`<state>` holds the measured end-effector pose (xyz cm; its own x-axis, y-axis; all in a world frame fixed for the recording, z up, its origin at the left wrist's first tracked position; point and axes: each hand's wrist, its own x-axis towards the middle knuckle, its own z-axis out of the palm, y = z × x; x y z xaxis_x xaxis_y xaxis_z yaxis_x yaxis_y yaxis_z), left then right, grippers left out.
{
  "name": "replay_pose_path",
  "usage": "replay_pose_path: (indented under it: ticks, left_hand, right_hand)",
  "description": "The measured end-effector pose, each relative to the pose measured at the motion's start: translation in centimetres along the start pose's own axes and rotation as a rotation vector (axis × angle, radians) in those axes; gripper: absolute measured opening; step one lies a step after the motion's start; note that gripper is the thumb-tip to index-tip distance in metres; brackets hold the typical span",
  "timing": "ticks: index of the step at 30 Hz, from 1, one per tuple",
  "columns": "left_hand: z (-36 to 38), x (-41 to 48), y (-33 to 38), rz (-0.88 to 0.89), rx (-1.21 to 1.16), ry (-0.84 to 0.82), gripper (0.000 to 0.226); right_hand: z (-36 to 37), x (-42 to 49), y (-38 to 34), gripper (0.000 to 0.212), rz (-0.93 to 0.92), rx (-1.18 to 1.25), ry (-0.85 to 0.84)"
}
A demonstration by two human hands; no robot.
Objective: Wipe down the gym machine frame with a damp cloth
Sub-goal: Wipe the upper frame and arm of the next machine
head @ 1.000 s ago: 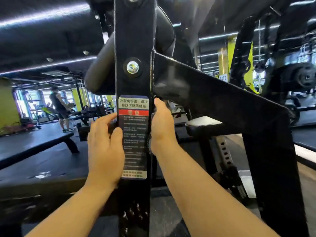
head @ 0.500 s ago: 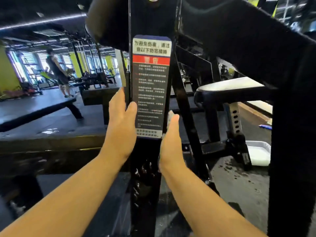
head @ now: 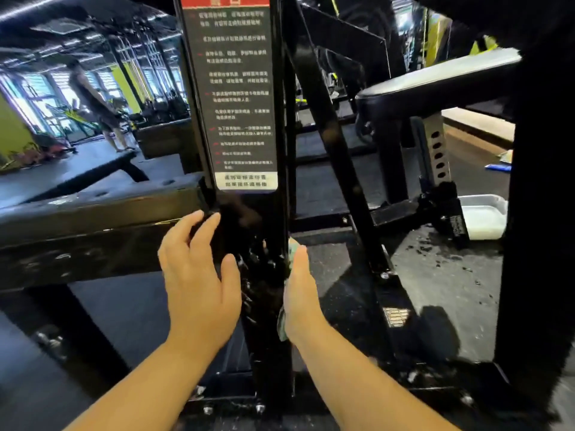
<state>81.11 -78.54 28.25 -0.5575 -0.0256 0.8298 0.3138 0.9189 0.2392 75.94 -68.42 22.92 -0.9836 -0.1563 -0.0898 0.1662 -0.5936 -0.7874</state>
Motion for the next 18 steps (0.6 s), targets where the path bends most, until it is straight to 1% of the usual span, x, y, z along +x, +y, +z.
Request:
replay_pose_path:
  ticks: [2, 3, 5, 6, 7, 8, 10, 11, 12, 14, 15, 16, 18]
  left_hand:
    - [0.3, -1.7, -0.1, -0.182, -0.129, 0.002, 0.047]
    - [0.5, -2.4, 0.0, -0.308, -0.21, 0.013, 0.044]
    - [0.8, -3.5, 0.1, -0.553, -0.354, 0.053, 0.036]
    - [1.2, -4.2, 0.0, -0.666, -0.412, 0.067, 0.029]
    - [1.5, -4.6, -0.1, -0.772, -0.458, 0.066, 0.024]
    - [2.1, -5.3, -0.2, -0.853, -0.468, 0.028, 0.024]
    - [3.3, -6.9, -0.6, -0.942, -0.483, -0.113, 0.031]
    - [4.0, -7.9, -0.6, -0.981, -0.52, -0.17, 0.033]
    - [4.5, -8.8, -0.6, -1.016, -0.556, -0.223, 0.035]
    - [5.0, -9.9, -0.9, -1.048, -0.612, -0.3, 0.036]
    - [5.1, -10.4, -1.3, -1.057, -0.633, -0.31, 0.035]
    - [5.3, -10.7, -1.9, -1.051, -0.632, -0.318, 0.033]
    - [5.7, -11.3, -2.8, -1.01, -0.556, -0.354, 0.032]
  right_hand:
    - [1.5, -0.2, -3.3, 0.042, -0.236, -0.039, -0.132]
    - [2.3, -0.7, -4.9, 0.043, -0.343, -0.074, -0.141]
    - [2.6, -0.2, -4.7, 0.058, -0.536, -0.095, -0.115]
    - [1.8, -0.1, -3.0, 0.06, -0.552, -0.109, -0.118]
    - [1.0, -0.1, -0.8, 0.056, -0.518, -0.109, -0.1]
    - [-0.4, 0.0, 2.1, 0.051, -0.428, -0.096, -0.084]
    - [-3.2, -0.3, 8.3, 0.047, -0.202, 0.04, -0.036]
    - [-4.3, -0.4, 10.8, 0.048, -0.09, 0.091, 0.016]
    - [-5.2, -0.6, 12.5, 0.047, 0.0, 0.104, 0.062]
    - [-5.7, -0.5, 12.9, 0.042, 0.086, 0.094, 0.112]
    - [-5.4, -0.4, 12.2, 0.042, 0.089, 0.086, 0.088]
    - [-4.9, 0.0, 11.0, 0.046, 0.05, 0.084, 0.053]
    - [-3.8, 0.1, 8.8, 0.059, -0.137, 0.041, -0.013]
